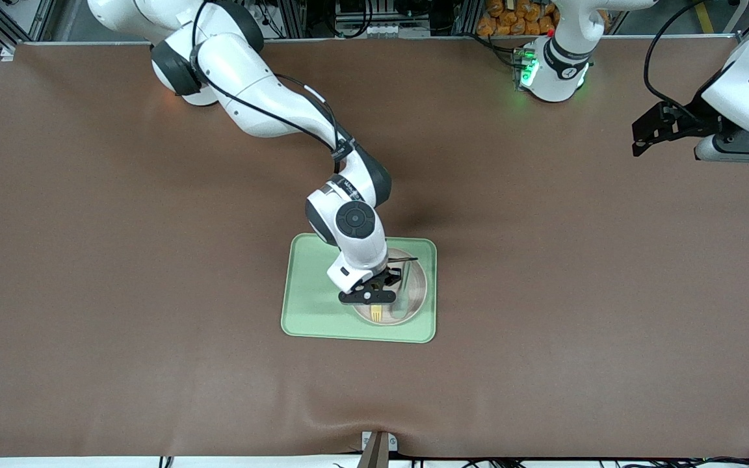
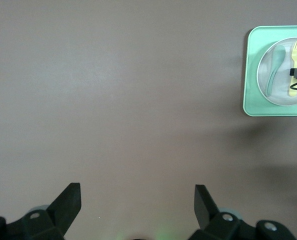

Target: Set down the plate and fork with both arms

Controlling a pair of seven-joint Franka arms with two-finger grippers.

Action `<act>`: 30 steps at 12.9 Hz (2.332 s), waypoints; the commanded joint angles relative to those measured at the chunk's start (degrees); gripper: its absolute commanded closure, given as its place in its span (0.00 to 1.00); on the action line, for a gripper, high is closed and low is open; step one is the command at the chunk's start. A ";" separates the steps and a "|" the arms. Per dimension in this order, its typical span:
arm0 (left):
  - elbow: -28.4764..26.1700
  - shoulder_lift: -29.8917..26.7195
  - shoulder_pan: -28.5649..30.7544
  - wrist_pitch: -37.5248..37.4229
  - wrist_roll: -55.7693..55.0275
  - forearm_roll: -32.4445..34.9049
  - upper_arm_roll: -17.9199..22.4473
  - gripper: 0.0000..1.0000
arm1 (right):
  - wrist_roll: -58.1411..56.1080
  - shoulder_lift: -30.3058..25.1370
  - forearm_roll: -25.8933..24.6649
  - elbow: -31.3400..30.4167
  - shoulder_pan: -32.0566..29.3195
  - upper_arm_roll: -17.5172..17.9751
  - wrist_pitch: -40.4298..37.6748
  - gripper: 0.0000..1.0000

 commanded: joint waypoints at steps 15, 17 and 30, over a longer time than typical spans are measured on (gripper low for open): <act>-0.15 0.15 0.13 1.74 0.07 0.46 -0.08 0.00 | -8.20 -9.11 0.78 -3.31 -10.34 2.97 -11.32 0.88; -0.15 0.15 0.13 1.74 0.07 0.46 -0.08 0.00 | -10.04 -12.70 0.78 -10.41 -12.27 3.40 -8.09 0.88; -0.24 0.24 0.13 1.74 -0.01 0.46 0.01 0.00 | -8.38 -18.34 0.60 -31.28 -13.24 5.34 8.37 0.61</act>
